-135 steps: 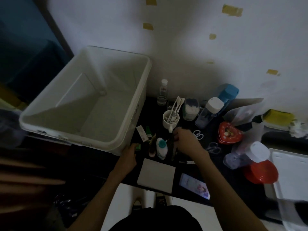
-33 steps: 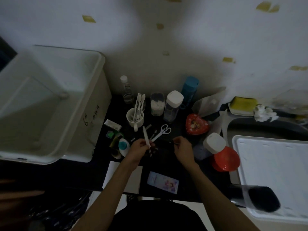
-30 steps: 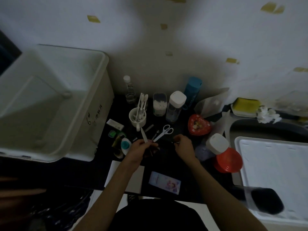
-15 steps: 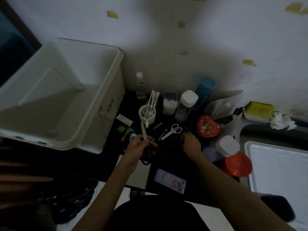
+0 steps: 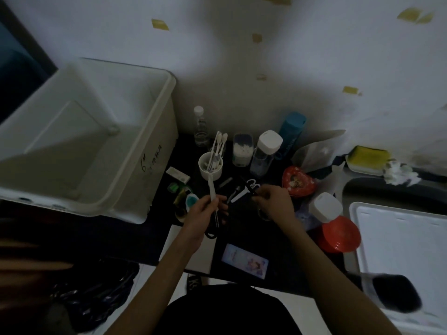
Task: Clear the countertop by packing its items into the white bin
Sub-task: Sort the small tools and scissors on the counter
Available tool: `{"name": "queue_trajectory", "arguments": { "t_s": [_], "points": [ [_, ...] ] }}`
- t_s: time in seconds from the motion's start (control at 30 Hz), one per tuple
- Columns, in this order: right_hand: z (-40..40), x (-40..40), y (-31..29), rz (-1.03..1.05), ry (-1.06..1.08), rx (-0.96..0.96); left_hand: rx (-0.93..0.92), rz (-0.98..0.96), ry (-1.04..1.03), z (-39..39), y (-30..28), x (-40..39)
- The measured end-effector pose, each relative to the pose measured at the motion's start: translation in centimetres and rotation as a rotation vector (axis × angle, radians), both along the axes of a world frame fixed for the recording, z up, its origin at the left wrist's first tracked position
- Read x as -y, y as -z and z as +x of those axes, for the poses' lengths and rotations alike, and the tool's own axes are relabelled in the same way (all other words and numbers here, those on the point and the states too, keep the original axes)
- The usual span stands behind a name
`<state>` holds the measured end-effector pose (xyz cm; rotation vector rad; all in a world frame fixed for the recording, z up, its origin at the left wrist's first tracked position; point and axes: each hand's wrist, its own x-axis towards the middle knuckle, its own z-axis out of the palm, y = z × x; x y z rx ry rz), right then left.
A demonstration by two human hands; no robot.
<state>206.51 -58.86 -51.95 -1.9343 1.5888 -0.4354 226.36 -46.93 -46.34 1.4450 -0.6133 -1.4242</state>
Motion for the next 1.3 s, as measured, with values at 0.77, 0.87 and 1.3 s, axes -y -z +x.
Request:
{"name": "queue_trajectory", "arguments": {
  "t_s": [0.77, 0.87, 1.3],
  "points": [
    [4.4, -5.7, -7.0, 0.532, 0.009, 0.753, 0.25, -0.092, -0.138, -1.7, 0.0, 0.0],
    [4.4, -6.0, -7.4, 0.57, -0.017, 0.763, 0.218, -0.06, -0.153, -1.6, 0.4, -0.1],
    [4.1, -4.7, -8.4, 0.621, -0.023, 0.696, -0.15, 0.055, 0.235, -1.2, 0.4, -0.4]
  ]
}}
